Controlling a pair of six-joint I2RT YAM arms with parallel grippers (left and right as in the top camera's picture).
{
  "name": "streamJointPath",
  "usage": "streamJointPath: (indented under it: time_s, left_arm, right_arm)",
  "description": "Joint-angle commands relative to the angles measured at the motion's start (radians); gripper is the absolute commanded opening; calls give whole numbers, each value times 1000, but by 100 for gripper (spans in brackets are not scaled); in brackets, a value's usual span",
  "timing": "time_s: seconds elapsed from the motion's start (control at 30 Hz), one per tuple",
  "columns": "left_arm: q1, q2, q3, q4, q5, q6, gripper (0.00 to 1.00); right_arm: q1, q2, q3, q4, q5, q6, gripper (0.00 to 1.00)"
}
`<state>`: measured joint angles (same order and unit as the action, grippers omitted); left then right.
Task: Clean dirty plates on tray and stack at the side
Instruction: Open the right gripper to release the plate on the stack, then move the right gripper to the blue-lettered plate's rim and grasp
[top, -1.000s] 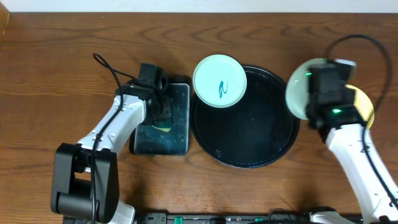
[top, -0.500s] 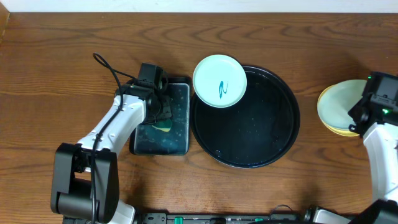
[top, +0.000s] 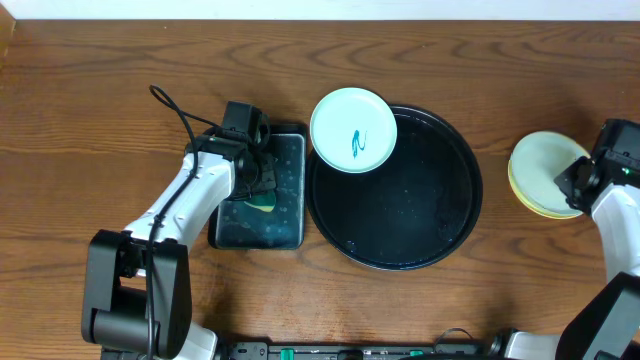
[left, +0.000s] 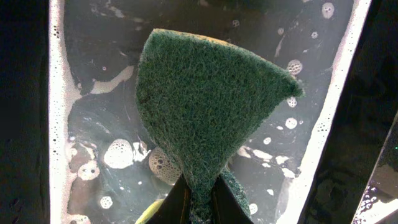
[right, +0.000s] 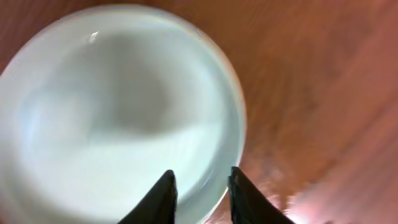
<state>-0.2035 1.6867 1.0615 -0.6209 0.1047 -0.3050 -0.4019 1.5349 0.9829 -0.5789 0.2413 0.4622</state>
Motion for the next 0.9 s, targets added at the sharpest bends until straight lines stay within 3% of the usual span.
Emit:
streamJointPath:
  time_s: [0.0, 0.17, 0.47, 0.67, 0.87]
  left_arm:
    - [4, -7, -10, 1, -12, 20, 8]
    - [4, -7, -10, 1, -12, 20, 8]
    - [4, -7, -10, 1, -12, 20, 7]
    - [4, -7, -10, 1, -12, 20, 8]
    - [4, -7, -10, 1, -12, 20, 7]
  right_arm:
    - [-8, 6, 16, 5, -158, 0, 30]
    - [8, 6, 16, 15, -330, -15, 36]
    - [120, 6, 17, 74, -615, -172, 41]
    - [243, 6, 33, 62, -635, -253, 44]
    - [353, 6, 159, -31, -611, -322, 45]
